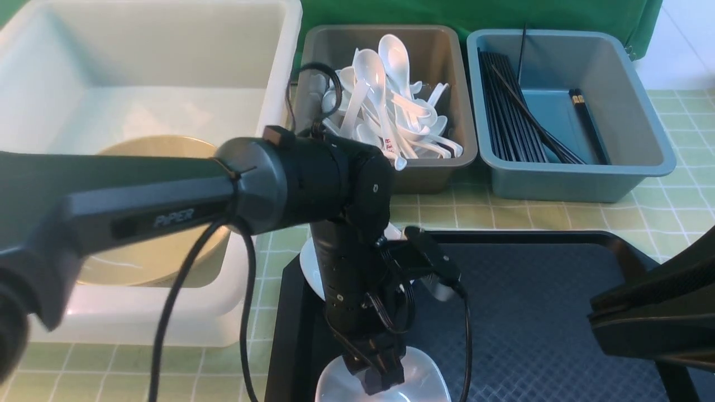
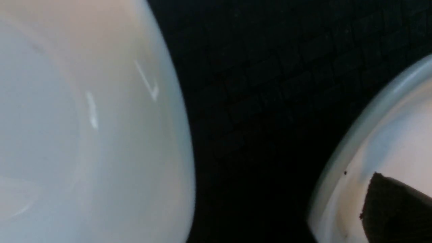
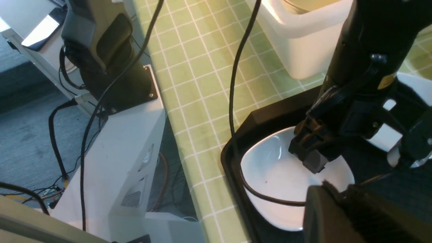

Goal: On green table put chopsticks spoon bowls plates into blue grey white boxes.
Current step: 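Grasp the small white bowl on the black tray by its rim with the left gripper, then place the white bowl into the white bin with the other dishes with the left gripper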

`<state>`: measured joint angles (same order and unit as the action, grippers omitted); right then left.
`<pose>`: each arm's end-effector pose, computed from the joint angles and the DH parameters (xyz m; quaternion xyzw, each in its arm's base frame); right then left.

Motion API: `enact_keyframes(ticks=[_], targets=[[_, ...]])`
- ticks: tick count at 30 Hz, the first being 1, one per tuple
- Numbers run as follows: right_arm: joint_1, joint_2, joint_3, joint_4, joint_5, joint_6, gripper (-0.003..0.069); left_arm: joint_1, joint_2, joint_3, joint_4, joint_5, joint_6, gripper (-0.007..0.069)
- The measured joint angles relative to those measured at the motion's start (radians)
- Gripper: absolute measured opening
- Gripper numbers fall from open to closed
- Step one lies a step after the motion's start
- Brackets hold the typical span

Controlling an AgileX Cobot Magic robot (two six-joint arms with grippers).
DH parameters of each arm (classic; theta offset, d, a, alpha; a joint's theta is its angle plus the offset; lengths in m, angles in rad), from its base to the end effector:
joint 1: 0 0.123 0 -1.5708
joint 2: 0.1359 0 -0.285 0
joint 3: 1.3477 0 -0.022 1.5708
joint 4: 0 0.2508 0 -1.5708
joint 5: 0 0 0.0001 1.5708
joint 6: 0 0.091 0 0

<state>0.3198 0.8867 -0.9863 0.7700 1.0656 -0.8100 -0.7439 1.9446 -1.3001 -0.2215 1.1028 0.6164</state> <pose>0.1227 0.0991 0.3864 -0.4165 0.7683 0.2835 0.3949 0.2501 -0.2545 0.1689 -0.5823 -0.8060 0.0933 0.0504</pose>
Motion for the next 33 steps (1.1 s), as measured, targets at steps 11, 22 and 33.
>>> enact_keyframes(ticks=[11, 22, 33], targets=[[0.0, 0.0, 0.0, 0.0, 0.006, 0.003, 0.0108, 0.054, 0.05, -0.034, -0.088, 0.1, -0.003, 0.0067], [0.0, 0.0, 0.0, 0.067, -0.04, -0.007, 0.0111, 0.218, -0.105, -0.238, -0.276, 0.101, -0.007, 0.0015], [0.0, 0.035, -0.036, 0.185, -0.107, -0.191, 0.0117, 0.792, -0.497, -0.244, -0.174, 0.127, -0.057, 0.0015]])
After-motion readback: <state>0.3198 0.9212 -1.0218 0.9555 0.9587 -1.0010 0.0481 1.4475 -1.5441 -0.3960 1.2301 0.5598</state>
